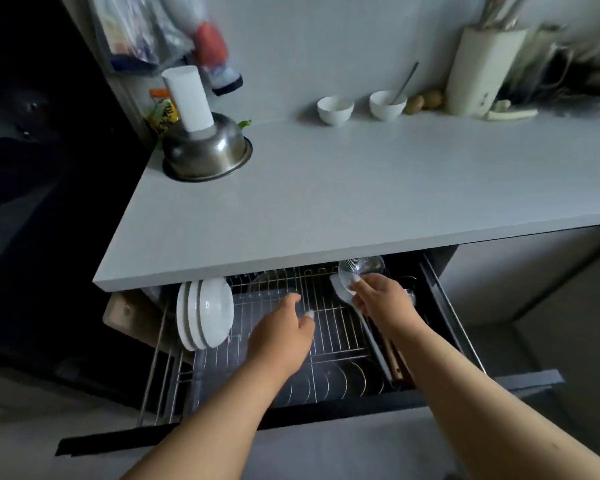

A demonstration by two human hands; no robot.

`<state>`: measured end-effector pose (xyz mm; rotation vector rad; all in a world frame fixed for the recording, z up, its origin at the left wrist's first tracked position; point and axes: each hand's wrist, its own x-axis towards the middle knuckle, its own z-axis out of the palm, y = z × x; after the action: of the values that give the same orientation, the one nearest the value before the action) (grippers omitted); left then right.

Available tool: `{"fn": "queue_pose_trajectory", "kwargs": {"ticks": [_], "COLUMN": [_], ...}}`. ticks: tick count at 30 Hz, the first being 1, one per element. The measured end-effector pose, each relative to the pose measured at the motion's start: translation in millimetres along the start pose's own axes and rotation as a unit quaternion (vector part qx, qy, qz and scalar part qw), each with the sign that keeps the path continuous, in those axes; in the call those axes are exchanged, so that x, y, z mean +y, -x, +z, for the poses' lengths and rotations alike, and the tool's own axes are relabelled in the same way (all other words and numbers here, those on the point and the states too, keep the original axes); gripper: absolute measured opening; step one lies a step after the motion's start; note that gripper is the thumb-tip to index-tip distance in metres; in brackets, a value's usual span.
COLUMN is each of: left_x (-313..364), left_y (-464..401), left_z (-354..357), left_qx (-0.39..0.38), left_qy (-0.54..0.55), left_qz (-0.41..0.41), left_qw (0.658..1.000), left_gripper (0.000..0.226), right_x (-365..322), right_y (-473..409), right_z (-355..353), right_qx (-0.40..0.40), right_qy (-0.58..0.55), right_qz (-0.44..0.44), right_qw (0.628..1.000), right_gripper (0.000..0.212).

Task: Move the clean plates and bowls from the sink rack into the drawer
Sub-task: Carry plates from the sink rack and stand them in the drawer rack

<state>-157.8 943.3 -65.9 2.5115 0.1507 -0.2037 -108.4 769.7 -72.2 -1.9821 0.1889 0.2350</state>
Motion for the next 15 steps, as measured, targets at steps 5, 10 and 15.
{"fn": "queue_pose_trajectory", "kwargs": {"ticks": [5, 10, 15], "left_x": [72, 156, 244], "left_y": [-16, -31, -44], "left_z": [24, 65, 119], "left_qx": [-0.016, -0.033, -0.065], "left_qy": [-0.021, -0.040, -0.048], "left_qz": [0.050, 0.094, 0.136], "left_qw": [0.998, 0.994, 0.987], "left_gripper": [0.042, 0.041, 0.045], "right_x": [21, 44, 79], "right_y": [-4, -12, -11], "right_z": [-71, -159, -258], "right_qx": [0.058, 0.108, 0.153], "right_qy": [-0.020, -0.030, -0.042], "right_qz": [0.014, 0.033, 0.044], "right_qw": [0.998, 0.993, 0.986], "right_gripper": [0.036, 0.035, 0.034]}}
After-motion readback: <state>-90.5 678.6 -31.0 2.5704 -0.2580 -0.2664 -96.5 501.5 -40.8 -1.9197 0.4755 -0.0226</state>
